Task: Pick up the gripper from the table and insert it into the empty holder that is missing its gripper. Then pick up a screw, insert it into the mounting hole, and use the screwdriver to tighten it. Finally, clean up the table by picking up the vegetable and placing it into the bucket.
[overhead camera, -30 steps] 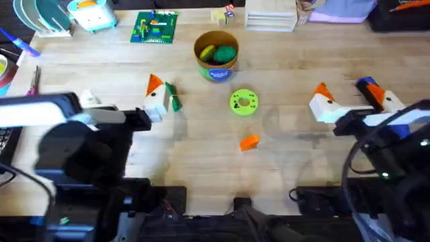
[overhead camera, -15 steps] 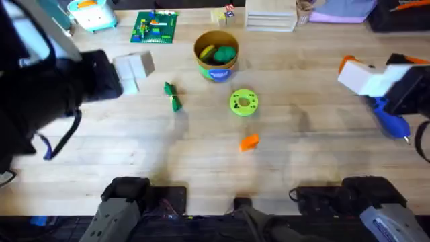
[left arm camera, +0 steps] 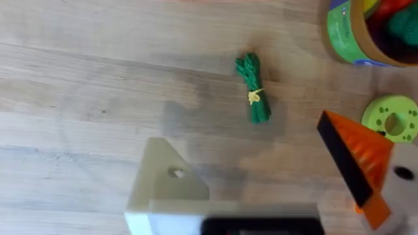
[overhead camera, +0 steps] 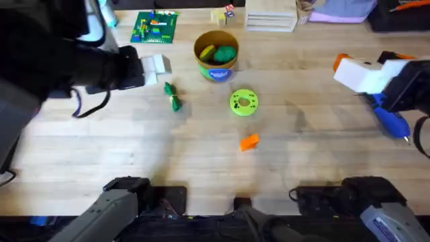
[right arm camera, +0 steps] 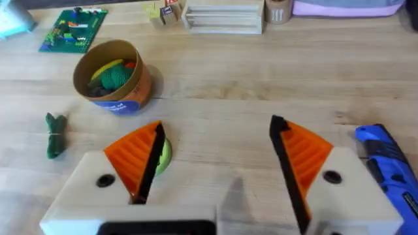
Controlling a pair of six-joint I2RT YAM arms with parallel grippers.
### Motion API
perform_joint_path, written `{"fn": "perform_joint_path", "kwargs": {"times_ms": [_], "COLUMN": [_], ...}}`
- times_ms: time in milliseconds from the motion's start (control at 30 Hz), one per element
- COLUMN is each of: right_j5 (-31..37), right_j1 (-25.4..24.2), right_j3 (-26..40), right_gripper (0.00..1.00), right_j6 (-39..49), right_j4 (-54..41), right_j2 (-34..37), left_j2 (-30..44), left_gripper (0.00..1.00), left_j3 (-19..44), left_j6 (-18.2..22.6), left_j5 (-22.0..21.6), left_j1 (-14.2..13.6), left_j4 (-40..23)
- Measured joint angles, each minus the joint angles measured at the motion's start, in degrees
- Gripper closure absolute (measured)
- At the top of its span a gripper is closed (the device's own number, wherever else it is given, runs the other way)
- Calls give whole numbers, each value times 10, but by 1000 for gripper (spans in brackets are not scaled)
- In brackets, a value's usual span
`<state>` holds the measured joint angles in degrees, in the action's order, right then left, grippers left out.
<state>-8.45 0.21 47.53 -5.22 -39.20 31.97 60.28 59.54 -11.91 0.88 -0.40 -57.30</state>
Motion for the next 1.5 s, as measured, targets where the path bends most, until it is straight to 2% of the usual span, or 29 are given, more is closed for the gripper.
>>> {"fn": "perform_joint_path", "kwargs": {"times_ms": [167, 400, 567, 733, 767, 900, 933, 967, 1000, 1033, 1133, 1233, 1300, 1333, 1367, 1500], "right_j5": [0, 0, 0, 0, 0, 0, 0, 0, 0, 0, 0, 0, 0, 0, 0, 0], "right_j1": [0, 0, 0, 0, 0, 0, 0, 0, 0, 0, 0, 0, 0, 0, 0, 0], "right_j3": [0, 0, 0, 0, 0, 0, 0, 0, 0, 0, 0, 0, 0, 0, 0, 0], "right_gripper": [10, 10, 10, 10, 10, 10, 10, 10, 10, 10, 10, 10, 10, 9, 10, 9], "right_j6": [-2, -3, -4, -4, -4, -4, -4, -4, -4, -4, -4, -4, -4, -4, -4, -4], "right_j4": [0, 0, 0, 0, 0, 0, 0, 0, 0, 0, 0, -3, -6, -7, -7, -7], "right_j2": [0, 0, 0, 0, 0, 0, 0, 0, 0, 0, 0, 0, 0, 0, 0, 0], "left_j2": [97, 217, 279, 309, 312, 312, 310, 306, 300, 289, 235, 150, 89, 60, 35, -49], "left_gripper": [8, 7, 8, 9, 80, 684, 862, 962, 986, 963, 598, 383, 97, 32, 16, 9], "left_j3": [-33, -50, -50, -50, -50, -50, -50, -50, -50, -50, -49, -46, -41, -39, -37, -36], "left_j6": [-34, -84, -104, -111, -115, -117, -119, -119, -119, -121, -123, -122, -119, -121, -121, -121], "left_j5": [18, 30, 35, 39, 40, 40, 42, 41, 41, 41, 40, 41, 45, 52, 60, 97], "left_j1": [-3, -29, -50, -57, -57, -57, -57, -57, -57, -57, -63, -89, -117, -131, -145, -194], "left_j4": [67, 128, 147, 151, 150, 141, 134, 125, 116, 106, 76, 61, 59, 58, 59, 61]}}
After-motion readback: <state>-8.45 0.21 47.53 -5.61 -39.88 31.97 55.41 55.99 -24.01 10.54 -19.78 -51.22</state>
